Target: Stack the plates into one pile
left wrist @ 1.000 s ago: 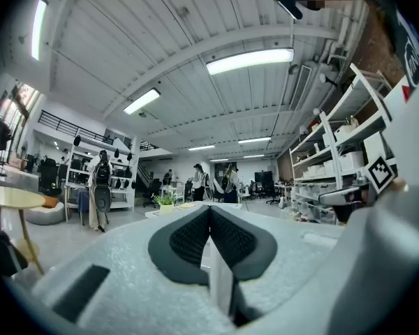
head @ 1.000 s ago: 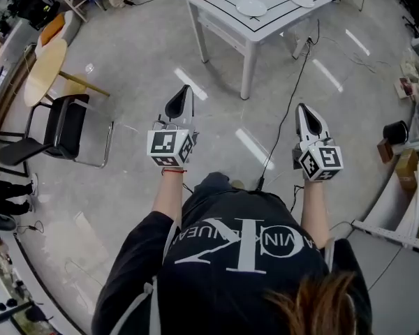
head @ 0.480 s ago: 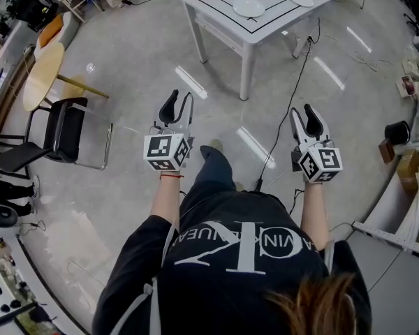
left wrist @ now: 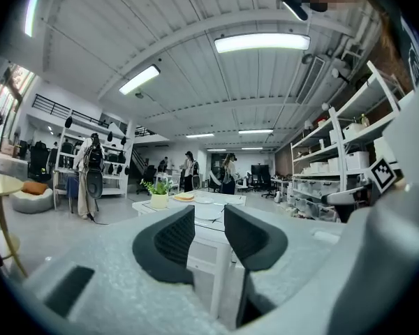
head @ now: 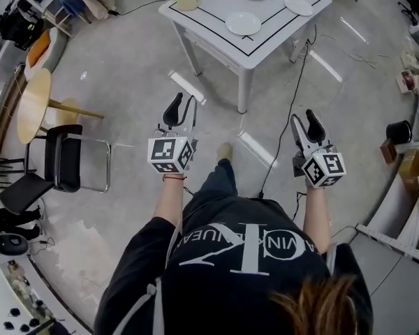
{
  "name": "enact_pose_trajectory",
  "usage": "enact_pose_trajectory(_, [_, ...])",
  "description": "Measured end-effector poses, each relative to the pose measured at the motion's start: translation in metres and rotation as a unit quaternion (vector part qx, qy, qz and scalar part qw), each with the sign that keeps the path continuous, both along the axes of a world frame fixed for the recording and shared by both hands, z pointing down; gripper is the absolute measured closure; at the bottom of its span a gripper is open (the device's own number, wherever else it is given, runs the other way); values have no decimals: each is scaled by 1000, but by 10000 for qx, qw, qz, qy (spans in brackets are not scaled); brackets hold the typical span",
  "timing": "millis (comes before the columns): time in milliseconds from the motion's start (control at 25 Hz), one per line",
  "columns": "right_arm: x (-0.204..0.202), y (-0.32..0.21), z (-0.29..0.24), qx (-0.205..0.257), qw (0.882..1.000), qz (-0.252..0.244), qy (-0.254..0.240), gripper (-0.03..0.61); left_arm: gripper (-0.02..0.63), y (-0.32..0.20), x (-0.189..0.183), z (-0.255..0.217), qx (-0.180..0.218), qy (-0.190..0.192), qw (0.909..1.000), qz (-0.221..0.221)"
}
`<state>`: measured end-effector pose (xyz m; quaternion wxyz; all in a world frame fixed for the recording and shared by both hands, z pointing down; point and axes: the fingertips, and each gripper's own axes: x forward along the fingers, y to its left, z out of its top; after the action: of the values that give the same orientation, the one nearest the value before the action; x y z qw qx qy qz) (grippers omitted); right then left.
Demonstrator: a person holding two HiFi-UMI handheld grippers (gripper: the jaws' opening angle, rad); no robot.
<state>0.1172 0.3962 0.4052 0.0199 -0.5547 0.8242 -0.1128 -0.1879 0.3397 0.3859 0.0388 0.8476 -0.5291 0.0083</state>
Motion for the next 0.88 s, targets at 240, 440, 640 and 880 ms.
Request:
enact_pose_trajectory(240, [5, -64, 8, -205, 9992, 322, -88, 370, 477, -83, 14, -5, -41, -86, 9992, 396])
enact_pose_trajectory(440, [3, -113, 9, -250, 9981, 556, -122, 374, 480, -148, 17, -2, -98, -63, 9978, 651])
enact_pose_trajectory(640, [9, -153, 11, -212, 9956, 898, -190, 376, 480, -201, 24, 1, -46, -60, 9955, 942])
enact_pose_trajectory(880, [4, -176, 6, -232, 9949, 976, -140, 376, 480, -228, 33, 6, -96, 54, 9934, 1145])
